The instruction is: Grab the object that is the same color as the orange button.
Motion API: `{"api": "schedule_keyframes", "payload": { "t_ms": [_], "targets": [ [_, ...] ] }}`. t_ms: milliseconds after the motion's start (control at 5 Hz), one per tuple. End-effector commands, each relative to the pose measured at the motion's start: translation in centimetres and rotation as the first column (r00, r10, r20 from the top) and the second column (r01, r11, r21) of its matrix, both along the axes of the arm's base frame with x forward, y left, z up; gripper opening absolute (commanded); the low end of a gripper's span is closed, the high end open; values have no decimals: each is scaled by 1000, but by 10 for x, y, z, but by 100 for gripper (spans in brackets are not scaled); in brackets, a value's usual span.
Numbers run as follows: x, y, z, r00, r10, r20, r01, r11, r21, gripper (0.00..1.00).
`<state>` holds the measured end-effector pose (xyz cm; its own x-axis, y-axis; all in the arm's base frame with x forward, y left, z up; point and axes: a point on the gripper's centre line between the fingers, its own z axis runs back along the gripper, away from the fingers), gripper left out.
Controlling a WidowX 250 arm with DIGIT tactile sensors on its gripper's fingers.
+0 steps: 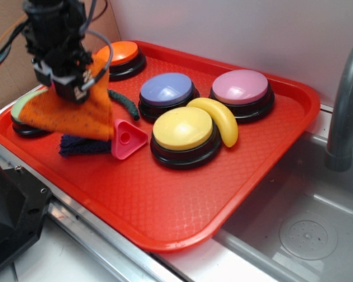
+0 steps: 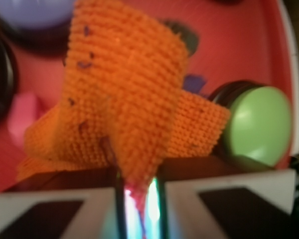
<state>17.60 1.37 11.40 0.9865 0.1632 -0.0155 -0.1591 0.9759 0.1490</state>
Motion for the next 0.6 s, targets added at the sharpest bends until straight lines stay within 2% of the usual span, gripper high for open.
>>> {"api": "schedule_keyframes", "payload": {
  "t_ms": [0,200,400],
  "targets": [
    [35,4,83,986,67,153,-59,997,-54,0],
    [41,10,97,981,84,175,-74,995,-63,0],
    [44,18,98,985,88,148,-79,995,-68,0]
  ]
}}
